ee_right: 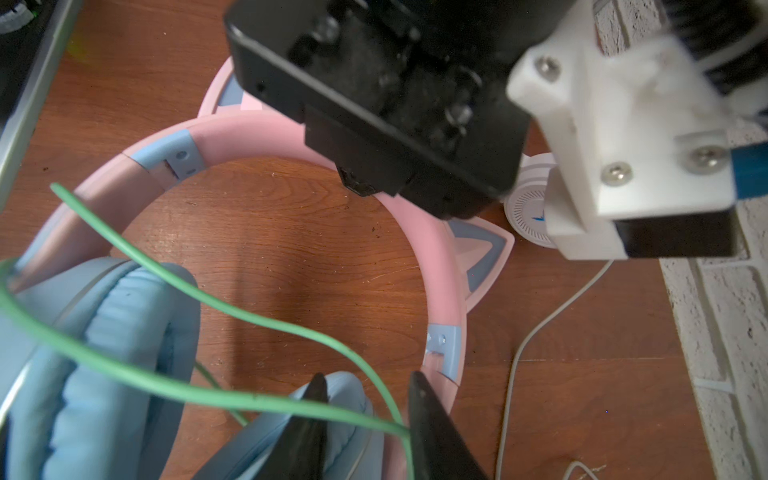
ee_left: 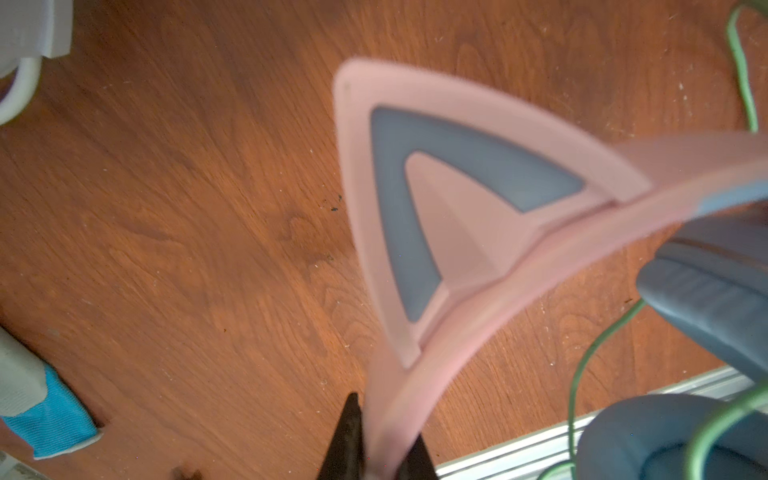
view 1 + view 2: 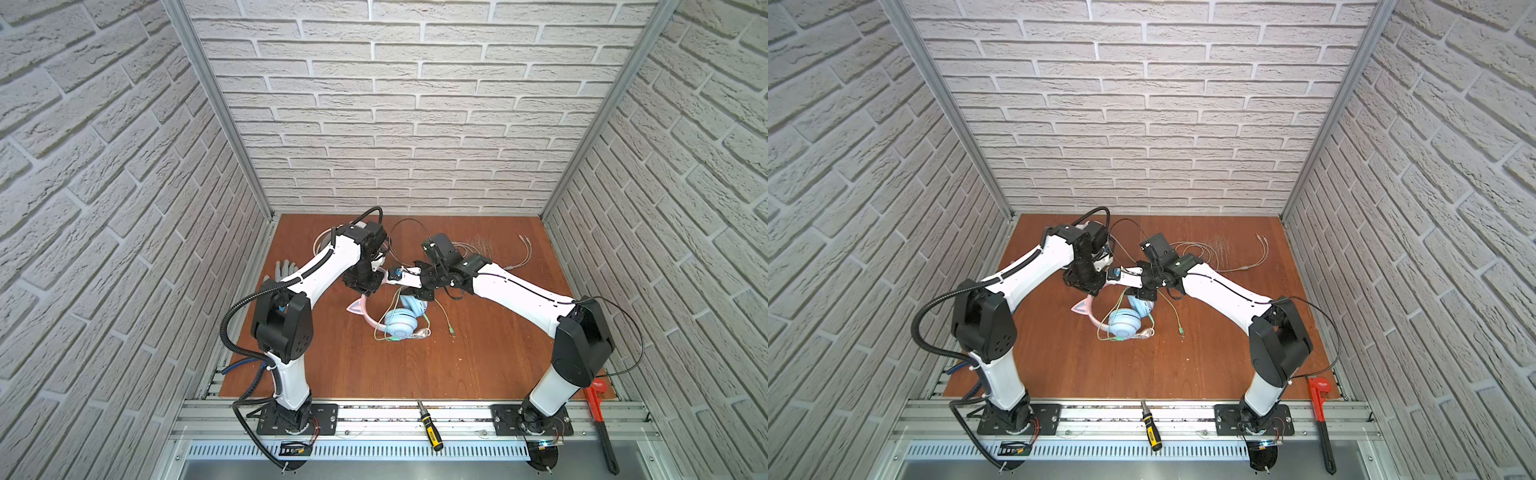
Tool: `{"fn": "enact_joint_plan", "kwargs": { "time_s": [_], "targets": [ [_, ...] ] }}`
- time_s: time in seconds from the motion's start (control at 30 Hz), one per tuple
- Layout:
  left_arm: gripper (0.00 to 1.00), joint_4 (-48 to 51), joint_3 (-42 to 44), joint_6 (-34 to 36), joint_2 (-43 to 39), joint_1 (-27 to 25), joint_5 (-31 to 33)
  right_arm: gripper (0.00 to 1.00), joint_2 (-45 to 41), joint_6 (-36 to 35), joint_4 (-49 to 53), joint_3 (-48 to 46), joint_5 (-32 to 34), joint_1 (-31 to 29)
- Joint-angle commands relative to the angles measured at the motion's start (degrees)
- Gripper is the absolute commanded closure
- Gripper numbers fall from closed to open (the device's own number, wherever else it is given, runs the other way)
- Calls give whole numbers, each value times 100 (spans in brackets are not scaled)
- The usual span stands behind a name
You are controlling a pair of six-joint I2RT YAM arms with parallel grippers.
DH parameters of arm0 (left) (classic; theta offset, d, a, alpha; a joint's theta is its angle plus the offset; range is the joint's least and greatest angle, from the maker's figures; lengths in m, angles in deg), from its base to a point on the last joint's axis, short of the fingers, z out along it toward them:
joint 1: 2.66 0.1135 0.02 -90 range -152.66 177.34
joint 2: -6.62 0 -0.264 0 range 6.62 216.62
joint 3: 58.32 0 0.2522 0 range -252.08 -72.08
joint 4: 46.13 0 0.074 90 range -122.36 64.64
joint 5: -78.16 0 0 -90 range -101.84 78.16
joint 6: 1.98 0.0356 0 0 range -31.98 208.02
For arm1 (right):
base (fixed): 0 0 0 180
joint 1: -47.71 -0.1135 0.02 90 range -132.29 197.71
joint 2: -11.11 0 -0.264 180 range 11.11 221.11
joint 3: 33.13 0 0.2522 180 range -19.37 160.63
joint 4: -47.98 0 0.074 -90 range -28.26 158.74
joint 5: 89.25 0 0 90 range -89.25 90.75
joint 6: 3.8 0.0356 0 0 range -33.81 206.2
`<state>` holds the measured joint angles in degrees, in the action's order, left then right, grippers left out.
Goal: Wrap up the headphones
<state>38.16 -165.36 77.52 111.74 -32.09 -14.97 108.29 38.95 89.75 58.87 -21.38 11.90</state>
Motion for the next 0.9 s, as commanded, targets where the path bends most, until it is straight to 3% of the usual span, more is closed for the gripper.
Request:
{"fn": "enact_joint_plan", "kwargs": {
  "time_s": [0.0,0.13,0.47,0.87],
  "targets": [
    [100,208,-143,61,-116,-54,-197,82,-29,61,-225,132,20,-27],
    [100,164,-79,32,-154,-54,-187,94,-67,192,-326,73,226,-13],
    [100,15,38,-85,-318,-55,-120,94,-1,1221,-700,71,898,90],
    [100,-341,272,-45,-695,-72,-107,94,593,2267,-25,663,1506,313]
  ]
}}
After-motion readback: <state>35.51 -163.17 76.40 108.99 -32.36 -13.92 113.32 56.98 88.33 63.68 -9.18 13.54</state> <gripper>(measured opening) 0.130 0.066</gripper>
